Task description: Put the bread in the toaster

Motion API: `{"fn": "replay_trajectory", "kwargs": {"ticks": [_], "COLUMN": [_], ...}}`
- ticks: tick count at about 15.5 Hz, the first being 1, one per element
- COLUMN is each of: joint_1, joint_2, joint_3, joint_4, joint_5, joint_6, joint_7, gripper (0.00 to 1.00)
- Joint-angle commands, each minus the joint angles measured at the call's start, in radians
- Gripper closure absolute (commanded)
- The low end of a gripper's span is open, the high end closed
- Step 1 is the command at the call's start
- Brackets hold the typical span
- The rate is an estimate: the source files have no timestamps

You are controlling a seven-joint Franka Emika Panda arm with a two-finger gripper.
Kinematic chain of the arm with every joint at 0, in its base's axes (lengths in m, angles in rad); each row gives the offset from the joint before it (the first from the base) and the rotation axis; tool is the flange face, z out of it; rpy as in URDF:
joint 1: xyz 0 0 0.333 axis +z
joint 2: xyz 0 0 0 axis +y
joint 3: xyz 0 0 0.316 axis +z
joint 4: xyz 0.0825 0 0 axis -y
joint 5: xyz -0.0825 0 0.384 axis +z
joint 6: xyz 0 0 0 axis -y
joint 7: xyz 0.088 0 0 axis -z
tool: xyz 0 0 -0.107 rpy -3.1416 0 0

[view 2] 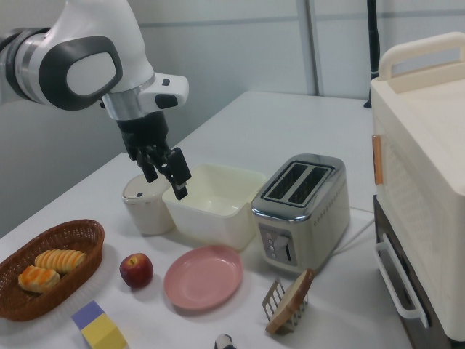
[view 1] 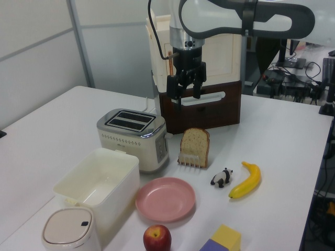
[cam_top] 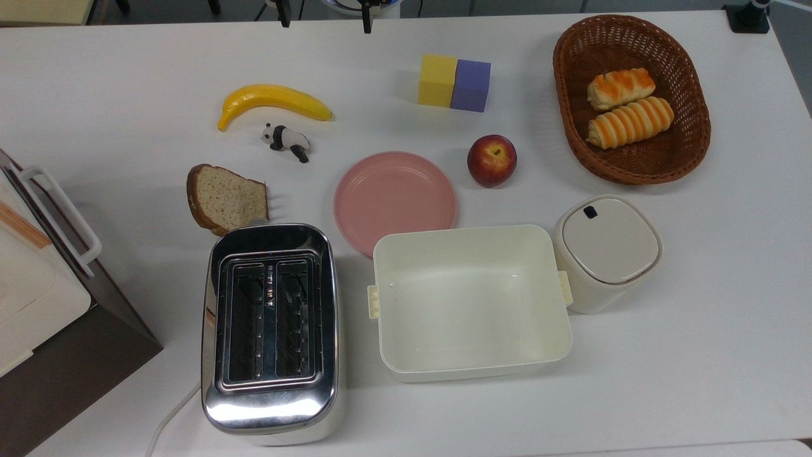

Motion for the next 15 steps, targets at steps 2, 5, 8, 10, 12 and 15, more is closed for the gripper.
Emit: {"fn": "replay_trajectory", "kwargs": {"ticks": [2,5,8,10,12,15], "joint_1": [0.001,-0.008,-0.01,-0.008,-0.008,-0.008], "joint_2": [0.007,0.005,0.004,0.004,0.004,0.004], "joint_3": [-0.009,-0.015,-0.017,-0.017,-0.017,-0.017], "joint_4": [-0.009,-0.009,-0.009,-0.008,-0.008,-0.009], "joint_5": [-0.03,-0.027,-0.026,-0.026,-0.026,-0.027], "joint_6": [-0.015,-0.015,-0.015,-0.015,-0.015,-0.015], "joint_7": [-0.021,-0.09,-0.093,-0.079,-0.081,-0.081], "gripper": [0.0,0.0,0.0,0.0,0.0,0.0]}}
